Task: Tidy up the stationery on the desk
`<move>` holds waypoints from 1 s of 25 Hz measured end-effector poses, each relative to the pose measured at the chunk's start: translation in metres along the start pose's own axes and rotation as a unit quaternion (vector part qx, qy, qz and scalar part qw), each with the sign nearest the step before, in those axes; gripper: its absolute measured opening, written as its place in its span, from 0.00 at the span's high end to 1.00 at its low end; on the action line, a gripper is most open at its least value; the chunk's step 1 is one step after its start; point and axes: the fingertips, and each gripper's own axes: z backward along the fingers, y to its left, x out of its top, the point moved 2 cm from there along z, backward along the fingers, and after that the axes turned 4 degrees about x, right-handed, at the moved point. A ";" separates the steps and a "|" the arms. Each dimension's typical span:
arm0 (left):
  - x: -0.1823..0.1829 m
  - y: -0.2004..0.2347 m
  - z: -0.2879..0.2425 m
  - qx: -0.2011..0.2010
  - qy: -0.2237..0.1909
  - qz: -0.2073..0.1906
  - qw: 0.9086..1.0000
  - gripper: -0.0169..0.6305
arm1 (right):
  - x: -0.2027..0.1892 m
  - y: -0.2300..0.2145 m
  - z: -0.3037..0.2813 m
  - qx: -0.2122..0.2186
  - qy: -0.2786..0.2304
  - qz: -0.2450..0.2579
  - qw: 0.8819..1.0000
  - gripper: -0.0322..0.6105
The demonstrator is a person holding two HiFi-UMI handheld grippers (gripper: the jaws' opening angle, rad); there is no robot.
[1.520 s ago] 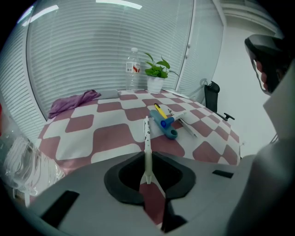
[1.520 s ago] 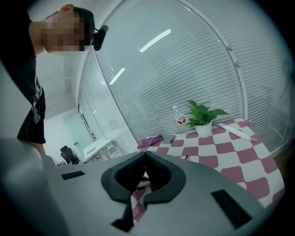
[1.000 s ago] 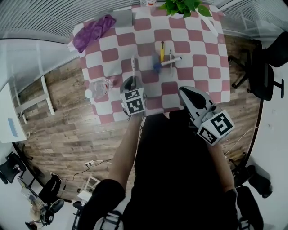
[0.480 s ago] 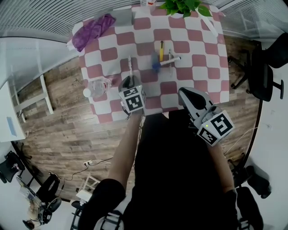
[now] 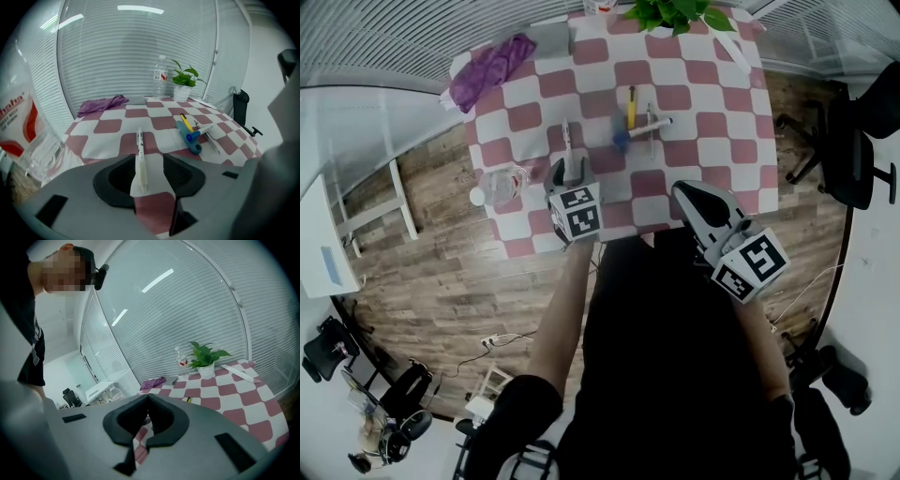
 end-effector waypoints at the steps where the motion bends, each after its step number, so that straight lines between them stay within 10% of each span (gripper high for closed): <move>1: 0.004 -0.003 0.002 -0.003 -0.007 -0.011 1.000 0.69 | 0.000 -0.001 0.001 0.000 -0.002 -0.001 1.000 0.92; 8: 0.038 -0.048 0.010 -0.039 -0.052 -0.118 0.991 0.66 | 0.002 -0.013 0.015 -0.006 -0.013 -0.007 1.000 0.92; 13: 0.047 -0.087 0.002 -0.060 -0.069 -0.236 0.967 0.66 | 0.004 -0.024 0.027 -0.014 -0.022 -0.014 1.000 0.92; 25: 0.051 -0.132 -0.032 -0.069 -0.038 -0.377 0.923 0.66 | 0.004 -0.057 0.059 -0.041 -0.034 -0.034 0.998 0.92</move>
